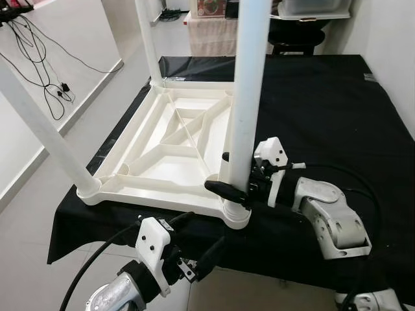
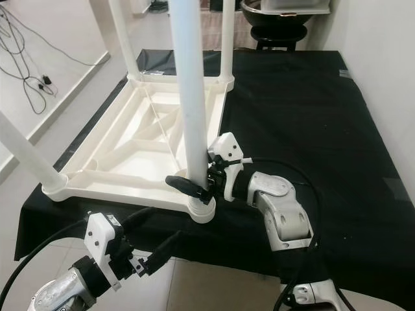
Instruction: Building children table
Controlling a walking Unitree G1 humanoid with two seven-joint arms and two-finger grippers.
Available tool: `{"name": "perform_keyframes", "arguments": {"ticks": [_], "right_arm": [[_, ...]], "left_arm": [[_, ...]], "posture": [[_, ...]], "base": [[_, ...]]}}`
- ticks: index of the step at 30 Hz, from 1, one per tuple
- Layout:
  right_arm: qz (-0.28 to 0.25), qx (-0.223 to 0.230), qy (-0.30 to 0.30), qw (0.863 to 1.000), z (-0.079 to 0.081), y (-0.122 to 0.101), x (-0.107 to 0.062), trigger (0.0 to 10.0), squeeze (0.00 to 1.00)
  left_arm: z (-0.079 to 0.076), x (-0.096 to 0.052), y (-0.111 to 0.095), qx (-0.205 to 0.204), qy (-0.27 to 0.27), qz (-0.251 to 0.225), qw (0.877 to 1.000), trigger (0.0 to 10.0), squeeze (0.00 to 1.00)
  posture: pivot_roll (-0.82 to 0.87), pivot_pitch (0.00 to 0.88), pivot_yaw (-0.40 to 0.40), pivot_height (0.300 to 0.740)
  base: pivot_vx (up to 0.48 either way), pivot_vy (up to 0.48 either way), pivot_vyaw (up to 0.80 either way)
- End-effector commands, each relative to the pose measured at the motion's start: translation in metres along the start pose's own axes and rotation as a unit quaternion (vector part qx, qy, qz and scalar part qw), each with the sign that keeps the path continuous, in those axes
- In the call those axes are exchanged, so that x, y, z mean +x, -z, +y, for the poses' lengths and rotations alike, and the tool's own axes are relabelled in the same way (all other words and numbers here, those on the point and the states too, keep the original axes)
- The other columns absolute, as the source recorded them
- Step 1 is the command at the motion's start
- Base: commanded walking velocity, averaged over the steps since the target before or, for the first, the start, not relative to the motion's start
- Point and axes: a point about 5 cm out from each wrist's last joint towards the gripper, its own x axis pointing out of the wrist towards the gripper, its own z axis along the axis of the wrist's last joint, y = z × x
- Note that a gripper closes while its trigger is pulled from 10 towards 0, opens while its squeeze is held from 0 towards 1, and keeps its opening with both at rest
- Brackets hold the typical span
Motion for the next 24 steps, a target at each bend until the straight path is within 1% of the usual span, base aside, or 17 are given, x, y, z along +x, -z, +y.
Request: {"name": "perform_keyframes", "arguments": {"ticks": [1, 3, 4, 6, 7, 8, 10, 11, 14, 15, 17, 18, 19, 22, 24], "right_arm": [[-0.008, -0.004, -0.02, 1.0, 0.002, -0.001, 0.003, 10.0, 0.0], [0.015, 0.004, -0.052, 0.999, -0.006, 0.003, -0.003, 10.0, 0.0], [0.015, 0.004, -0.052, 0.999, -0.006, 0.003, -0.003, 10.0, 0.0], [0.033, 0.017, -0.074, 0.997, -0.008, 0.012, -0.006, 10.0, 0.0], [0.033, 0.017, -0.074, 0.997, -0.008, 0.012, -0.006, 10.0, 0.0], [0.046, 0.031, -0.078, 0.995, -0.01, 0.022, -0.007, 10.0, 0.0], [0.046, 0.031, -0.078, 0.995, -0.01, 0.022, -0.007, 10.0, 0.0], [0.055, 0.042, -0.076, 0.995, -0.011, 0.03, -0.009, 10.0, 0.0], [0.059, 0.051, -0.074, 0.994, -0.013, 0.036, -0.01, 10.0, 0.0], [0.057, 0.062, -0.069, 0.994, -0.014, 0.04, -0.011, 8.3, 0.0], [0.057, 0.062, -0.069, 0.994, -0.014, 0.04, -0.011, 8.3, 0.0], [0.05, 0.071, -0.065, 0.994, -0.015, 0.042, -0.013, 2.2, 0.0], [0.042, 0.078, -0.062, 0.994, -0.016, 0.042, -0.015, 0.0, 0.0], [0.033, 0.084, -0.058, 0.994, -0.018, 0.043, -0.018, 0.0, 0.0], [0.017, 0.092, -0.052, 0.994, -0.02, 0.042, -0.023, 0.0, 0.0]], "left_arm": [[0.0, -0.002, 0.005, -0.004, -0.005, 0.009, 1.0, 10.0, 0.0], [-0.001, -0.003, 0.005, -0.004, -0.004, 0.009, 1.0, 10.0, 0.0], [-0.001, -0.003, 0.005, -0.004, -0.004, 0.009, 1.0, 10.0, 0.0], [-0.001, -0.004, 0.004, -0.004, -0.004, 0.01, 1.0, 10.0, 0.0], [-0.001, -0.004, 0.004, -0.004, -0.004, 0.01, 1.0, 10.0, 0.0], [-0.002, -0.005, 0.004, -0.004, -0.004, 0.011, 1.0, 10.0, 0.0], [-0.002, -0.005, 0.004, -0.004, -0.004, 0.011, 1.0, 10.0, 0.0], [-0.002, -0.006, 0.004, -0.004, -0.003, 0.011, 1.0, 10.0, 0.0], [-0.003, -0.006, 0.004, -0.004, -0.003, 0.011, 1.0, 10.0, 0.0], [-0.003, -0.007, 0.004, -0.004, -0.003, 0.011, 1.0, 10.0, 0.0], [-0.003, -0.007, 0.004, -0.004, -0.003, 0.011, 1.0, 10.0, 0.0], [-0.003, -0.007, 0.003, -0.004, -0.003, 0.012, 1.0, 10.0, 0.0], [-0.004, -0.007, 0.003, -0.004, -0.002, 0.012, 1.0, 10.0, 0.0], [-0.004, -0.007, 0.003, -0.004, -0.001, 0.012, 1.0, 10.0, 0.0], [-0.004, -0.007, 0.002, -0.004, 0.0, 0.012, 1.0, 10.0, 0.0]], "posture": [[0.05, 0.157, 0.051, 0.74], [0.06, 0.164, 0.052, 0.74], [0.06, 0.164, 0.052, 0.74], [0.06, 0.168, 0.052, 0.74], [0.06, 0.168, 0.052, 0.74], [0.06, 0.172, 0.053, 0.74], [0.06, 0.172, 0.053, 0.74], [0.06, 0.173, 0.054, 0.74], [0.06, 0.174, 0.055, 0.74], [0.06, 0.176, 0.056, 0.74], [0.06, 0.176, 0.056, 0.74], [0.06, 0.177, 0.059, 0.74], [0.06, 0.178, 0.061, 0.74], [0.06, 0.177, 0.062, 0.74], [0.06, 0.177, 0.064, 0.74]], "base": [[0.0, 0.0, 0.0], [0.0, 0.0, 0.0], [0.0, 0.0, 0.0], [0.0, 0.0, 0.0], [0.0, 0.0, 0.0], [0.0, 0.0, 0.0], [0.0, 0.0, 0.0], [0.0, 0.0, 0.0], [0.0, 0.0, 0.0], [0.0, 0.0, 0.0], [0.0, 0.0, 0.0], [0.0, 0.0, 0.0], [0.0, 0.0, 0.0], [0.0, 0.0, 0.0], [0.0, 0.0, 0.0]]}}
